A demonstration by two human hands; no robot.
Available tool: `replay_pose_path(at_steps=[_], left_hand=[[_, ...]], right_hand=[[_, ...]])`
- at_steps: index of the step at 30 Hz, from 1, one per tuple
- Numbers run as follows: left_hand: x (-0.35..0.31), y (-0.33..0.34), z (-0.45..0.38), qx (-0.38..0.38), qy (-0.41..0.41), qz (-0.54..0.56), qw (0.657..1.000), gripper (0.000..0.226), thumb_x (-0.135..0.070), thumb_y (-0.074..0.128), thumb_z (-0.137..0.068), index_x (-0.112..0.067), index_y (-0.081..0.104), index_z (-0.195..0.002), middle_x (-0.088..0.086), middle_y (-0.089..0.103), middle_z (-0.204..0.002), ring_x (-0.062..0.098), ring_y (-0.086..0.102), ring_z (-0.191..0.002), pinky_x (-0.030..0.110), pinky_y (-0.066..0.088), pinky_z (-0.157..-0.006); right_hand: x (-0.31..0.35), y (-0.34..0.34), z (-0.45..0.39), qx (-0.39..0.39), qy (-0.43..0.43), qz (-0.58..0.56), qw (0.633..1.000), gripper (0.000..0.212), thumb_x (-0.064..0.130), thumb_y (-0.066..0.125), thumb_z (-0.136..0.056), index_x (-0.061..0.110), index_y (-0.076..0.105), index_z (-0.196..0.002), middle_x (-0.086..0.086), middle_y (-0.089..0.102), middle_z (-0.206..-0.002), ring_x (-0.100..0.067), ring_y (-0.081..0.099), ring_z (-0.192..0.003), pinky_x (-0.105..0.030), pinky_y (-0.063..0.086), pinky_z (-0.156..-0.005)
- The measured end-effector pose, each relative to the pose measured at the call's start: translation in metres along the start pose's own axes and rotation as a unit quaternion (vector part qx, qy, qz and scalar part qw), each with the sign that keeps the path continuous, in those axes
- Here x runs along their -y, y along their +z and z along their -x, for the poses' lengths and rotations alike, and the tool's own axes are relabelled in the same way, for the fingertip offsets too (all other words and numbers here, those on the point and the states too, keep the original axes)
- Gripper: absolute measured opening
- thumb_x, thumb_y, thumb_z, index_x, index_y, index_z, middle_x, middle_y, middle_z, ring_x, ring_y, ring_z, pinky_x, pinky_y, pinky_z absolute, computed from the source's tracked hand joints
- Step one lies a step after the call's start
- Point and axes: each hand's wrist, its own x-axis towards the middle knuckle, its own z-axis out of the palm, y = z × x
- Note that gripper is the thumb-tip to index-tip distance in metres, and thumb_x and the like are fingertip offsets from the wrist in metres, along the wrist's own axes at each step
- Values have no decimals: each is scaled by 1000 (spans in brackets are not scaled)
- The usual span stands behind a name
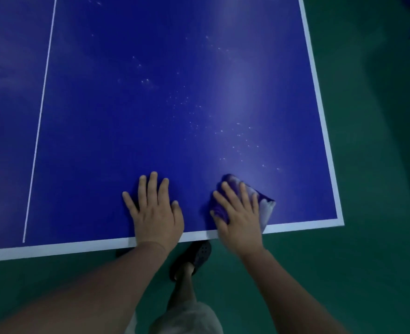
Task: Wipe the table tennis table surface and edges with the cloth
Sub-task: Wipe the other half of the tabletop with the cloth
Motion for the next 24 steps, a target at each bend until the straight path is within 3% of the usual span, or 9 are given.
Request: replay_pose_path(at_steps=[3, 5, 9, 12, 15, 18, 21, 24], left_hand=[[-27, 5, -12, 1, 0, 4, 1000, 61, -37, 37, -101, -17, 26, -157, 4, 8, -169, 24, -6, -155, 57, -10, -122], [-40, 11, -17, 0, -18, -7, 1000, 60, -39, 32, -102, -18, 24, -158, 4, 7, -169, 24, -6, -155, 58, -10, -122], [-47, 20, -19, -18, -36, -55, 998, 61, -43, 27, -102, -16, 28, -157, 7, 14, -168, 27, 0, -155, 62, -3, -121], [-47, 20, -19, -32, -32, -59, 997, 61, -42, 26, -101, -13, 33, -154, 9, 20, -166, 29, 5, -154, 63, 0, -122], [-47, 22, -19, -39, -34, -58, 997, 65, -45, 25, -98, -12, 36, -153, 10, 23, -165, 29, 7, -154, 63, 0, -122], [-48, 23, -18, -45, -31, -65, 996, 67, -47, 25, -97, -11, 38, -152, 11, 24, -165, 30, 9, -154, 64, 2, -121], [-48, 24, -17, -49, -17, -83, 995, 70, -50, 26, -97, -10, 38, -152, 15, 24, -164, 34, 9, -153, 65, 2, -121], [-48, 26, -15, -61, 44, -101, 992, 68, -51, 28, -97, -10, 42, -150, 15, 28, -162, 36, 15, -152, 65, 7, -120]], right_hand=[[-4, -10, -52, -13, 95, -20, 995, 61, 61, 25, -95, 37, 48, -146, 16, 25, -163, -21, 4, -155, -52, 0, -124], [12, -7, -75, -25, 117, -25, 992, 61, 62, 24, -95, 37, 48, -146, 15, 27, -162, -22, 6, -155, -51, -2, -124], [10, 2, -43, -24, -41, -17, 999, 53, 54, 40, -97, 33, 54, -142, 12, 37, -158, -24, 15, -154, -56, 10, -123], [-27, -5, -20, -18, -77, -13, 997, 52, 52, 43, -96, 32, 53, -144, 12, 37, -158, -24, 17, -154, -58, 16, -121], [-45, -16, -40, -12, 10, -13, 1000, 56, 56, 34, -97, 32, 52, -145, 13, 32, -161, -23, 11, -155, -57, 9, -123], [-21, -17, -79, -22, 86, -31, 996, 61, 60, 26, -96, 35, 48, -147, 14, 27, -163, -22, 4, -155, -51, -2, -124], [5, -7, -78, -14, -25, -30, 999, 56, 57, 34, -97, 32, 51, -144, 12, 33, -161, -24, 9, -154, -55, 2, -123], [-21, -4, -41, -10, -100, 1, 995, 54, 53, 42, -96, 32, 52, -144, 11, 36, -159, -25, 15, -154, -58, 12, -121]])
